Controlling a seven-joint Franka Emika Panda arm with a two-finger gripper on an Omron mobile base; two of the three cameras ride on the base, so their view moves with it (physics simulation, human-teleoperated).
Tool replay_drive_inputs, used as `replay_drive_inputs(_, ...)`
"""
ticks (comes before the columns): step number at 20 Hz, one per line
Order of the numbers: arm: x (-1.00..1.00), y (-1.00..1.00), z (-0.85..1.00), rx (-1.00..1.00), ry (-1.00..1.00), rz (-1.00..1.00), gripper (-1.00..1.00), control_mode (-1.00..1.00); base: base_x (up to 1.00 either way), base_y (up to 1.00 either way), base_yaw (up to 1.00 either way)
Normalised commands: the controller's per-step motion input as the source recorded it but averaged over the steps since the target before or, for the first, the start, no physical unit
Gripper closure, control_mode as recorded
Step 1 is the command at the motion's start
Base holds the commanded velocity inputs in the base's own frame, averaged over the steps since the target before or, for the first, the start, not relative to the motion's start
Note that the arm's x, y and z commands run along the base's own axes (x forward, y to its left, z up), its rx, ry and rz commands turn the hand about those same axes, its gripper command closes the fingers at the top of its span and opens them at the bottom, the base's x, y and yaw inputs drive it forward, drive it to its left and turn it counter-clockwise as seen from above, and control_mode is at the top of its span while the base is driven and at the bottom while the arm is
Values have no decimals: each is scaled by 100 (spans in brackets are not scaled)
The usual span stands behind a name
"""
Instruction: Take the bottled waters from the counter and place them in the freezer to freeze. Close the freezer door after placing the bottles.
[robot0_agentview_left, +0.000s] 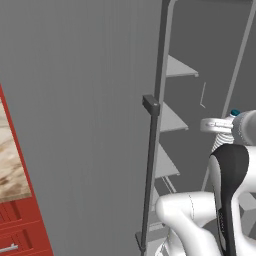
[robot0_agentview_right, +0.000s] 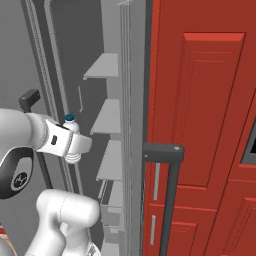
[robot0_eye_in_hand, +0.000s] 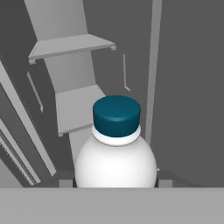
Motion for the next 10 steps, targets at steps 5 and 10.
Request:
replay_drive_inputs(5, 0, 0, 0, 0, 0, 0, 100, 100, 0, 0, 0)
replay_drive_inputs(10, 0, 0, 0, 0, 0, 0, 100, 100, 11, 0, 2)
